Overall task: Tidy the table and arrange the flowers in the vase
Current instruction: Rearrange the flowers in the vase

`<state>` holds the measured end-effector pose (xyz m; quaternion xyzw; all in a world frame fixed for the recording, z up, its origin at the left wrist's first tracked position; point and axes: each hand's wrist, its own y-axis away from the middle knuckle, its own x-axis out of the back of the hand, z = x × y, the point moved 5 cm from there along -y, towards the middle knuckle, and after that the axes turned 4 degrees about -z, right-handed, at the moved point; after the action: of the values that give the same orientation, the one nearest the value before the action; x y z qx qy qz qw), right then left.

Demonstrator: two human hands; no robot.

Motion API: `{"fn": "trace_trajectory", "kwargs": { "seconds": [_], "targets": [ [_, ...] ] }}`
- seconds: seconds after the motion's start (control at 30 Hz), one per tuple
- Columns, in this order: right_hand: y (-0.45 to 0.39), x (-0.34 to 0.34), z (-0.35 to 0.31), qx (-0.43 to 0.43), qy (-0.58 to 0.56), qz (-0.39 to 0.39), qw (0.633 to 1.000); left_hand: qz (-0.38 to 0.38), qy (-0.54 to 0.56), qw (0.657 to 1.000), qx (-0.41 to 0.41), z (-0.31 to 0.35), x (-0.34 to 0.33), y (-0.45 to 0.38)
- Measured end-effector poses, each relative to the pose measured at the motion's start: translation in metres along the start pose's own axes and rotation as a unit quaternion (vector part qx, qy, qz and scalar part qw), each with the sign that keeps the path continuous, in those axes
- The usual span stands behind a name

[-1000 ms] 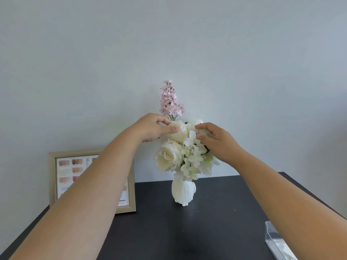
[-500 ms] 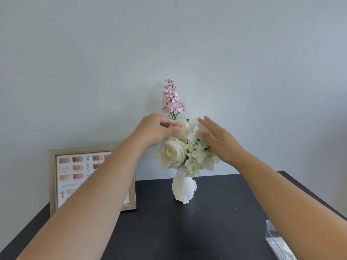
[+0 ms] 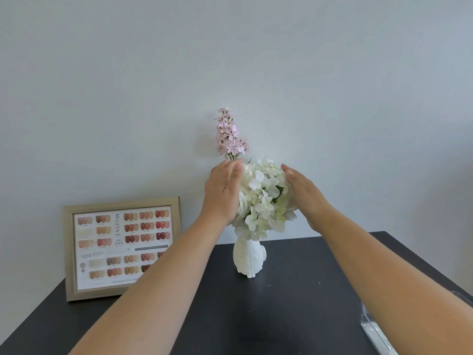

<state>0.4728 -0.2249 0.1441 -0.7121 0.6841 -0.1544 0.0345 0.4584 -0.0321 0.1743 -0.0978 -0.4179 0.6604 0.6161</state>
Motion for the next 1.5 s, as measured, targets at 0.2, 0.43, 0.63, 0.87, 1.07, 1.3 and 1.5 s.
{"fn": "trace_trajectory", "kwargs": {
  "seconds": [0.2, 0.43, 0.63, 0.87, 1.07, 1.3, 1.5],
  "targets": [
    [0.004, -0.012, -0.001, 0.005, 0.013, -0.004, 1.0, -0.007, 0.02, 0.999, 0.039, -0.004, -0.012, -0.009],
    [-0.005, 0.018, -0.008, 0.031, 0.025, 0.027, 0.999, 0.025, 0.051, 0.996, 0.071, -0.017, 0.015, -0.008],
    [-0.053, 0.031, -0.024, -0.038, 0.067, 0.011, 0.997, 0.078, -0.067, 0.995, -0.016, -0.004, 0.017, 0.02],
    [-0.075, 0.001, -0.025, -0.107, 0.101, -0.052, 0.988, 0.056, -0.084, 0.995, -0.01, -0.005, 0.006, 0.005],
    [-0.076, -0.008, -0.032, -0.078, 0.115, -0.054, 0.989, -0.009, -0.059, 0.998, -0.005, -0.008, -0.004, -0.002],
    [-0.067, -0.009, -0.039, -0.067, 0.133, -0.073, 0.986, -0.034, -0.045, 0.998, 0.029, -0.013, -0.008, 0.001],
    [-0.046, 0.007, -0.035, -0.004, 0.087, -0.047, 0.995, 0.016, 0.005, 0.999, 0.044, -0.013, 0.014, 0.011]
  ]
}}
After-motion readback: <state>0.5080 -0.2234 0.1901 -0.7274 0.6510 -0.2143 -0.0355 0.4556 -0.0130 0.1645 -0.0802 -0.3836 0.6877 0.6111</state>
